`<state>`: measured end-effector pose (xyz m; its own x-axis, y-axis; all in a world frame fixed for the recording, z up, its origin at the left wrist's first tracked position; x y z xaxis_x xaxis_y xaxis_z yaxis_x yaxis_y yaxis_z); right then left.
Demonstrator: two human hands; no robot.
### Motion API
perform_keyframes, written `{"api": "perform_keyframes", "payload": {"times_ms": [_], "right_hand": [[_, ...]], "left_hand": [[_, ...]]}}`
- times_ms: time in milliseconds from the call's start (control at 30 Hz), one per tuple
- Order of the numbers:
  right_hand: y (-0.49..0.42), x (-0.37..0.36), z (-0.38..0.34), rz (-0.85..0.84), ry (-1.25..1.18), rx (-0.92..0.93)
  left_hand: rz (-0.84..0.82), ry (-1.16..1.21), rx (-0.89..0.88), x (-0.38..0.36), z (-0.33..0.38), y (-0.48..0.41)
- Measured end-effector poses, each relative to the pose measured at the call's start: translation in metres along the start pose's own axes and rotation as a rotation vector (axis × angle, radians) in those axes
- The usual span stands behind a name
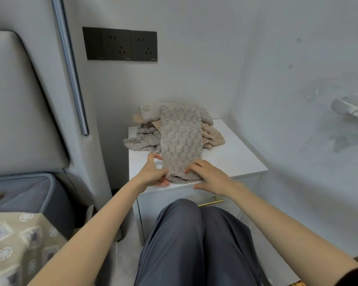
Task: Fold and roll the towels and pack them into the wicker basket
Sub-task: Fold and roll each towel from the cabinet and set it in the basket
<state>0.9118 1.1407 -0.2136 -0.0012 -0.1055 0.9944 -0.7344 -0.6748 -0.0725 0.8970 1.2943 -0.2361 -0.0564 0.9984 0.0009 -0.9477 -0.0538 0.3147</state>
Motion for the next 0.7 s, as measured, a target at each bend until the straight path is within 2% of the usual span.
{"api": "perform_keyframes", "payload": {"times_ms": [200,267,333,433,467,567,700], "right_hand": [[0.010,0.005,0.010,0.015,-0.058,-0.028],[0.013,0.006,0.013,0.021,-0.043,-0.047],[0.014,0.007,0.015,0.033,-0.008,-0.060],[0.014,0.007,0.014,0.074,0.073,-0.075],[0.014,0.007,0.014,0.087,0.092,-0.086],[0.013,0.011,0.016,0.138,0.056,-0.147],[0.013,0.018,0.023,0.131,-0.169,-0.207]], "left_hand": [[-0.015,0.052,0.053,-0.001,-0.005,0.006],[-0.040,-0.001,0.017,-0.002,-0.004,0.009],[-0.052,-0.209,-0.138,-0.003,0.005,0.012],[-0.025,-0.774,-0.427,-0.009,0.023,0.021],[-0.023,-0.876,-0.481,-0.013,0.025,0.024],[-0.103,-0.961,-0.559,-0.025,0.024,0.032],[-0.117,-1.062,-0.566,-0.028,0.017,0.031]]}}
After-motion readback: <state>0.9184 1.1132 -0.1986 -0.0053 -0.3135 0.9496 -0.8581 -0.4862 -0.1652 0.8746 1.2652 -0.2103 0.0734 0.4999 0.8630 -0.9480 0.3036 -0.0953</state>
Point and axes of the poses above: each hand's wrist, its own y-axis away from the middle knuckle, its own x-axis out of the back of the hand, z = x × y, the point moved 10 cm from there along -y, towards the middle knuckle, and after that the axes turned 12 degrees about y, right-handed, at the moved point
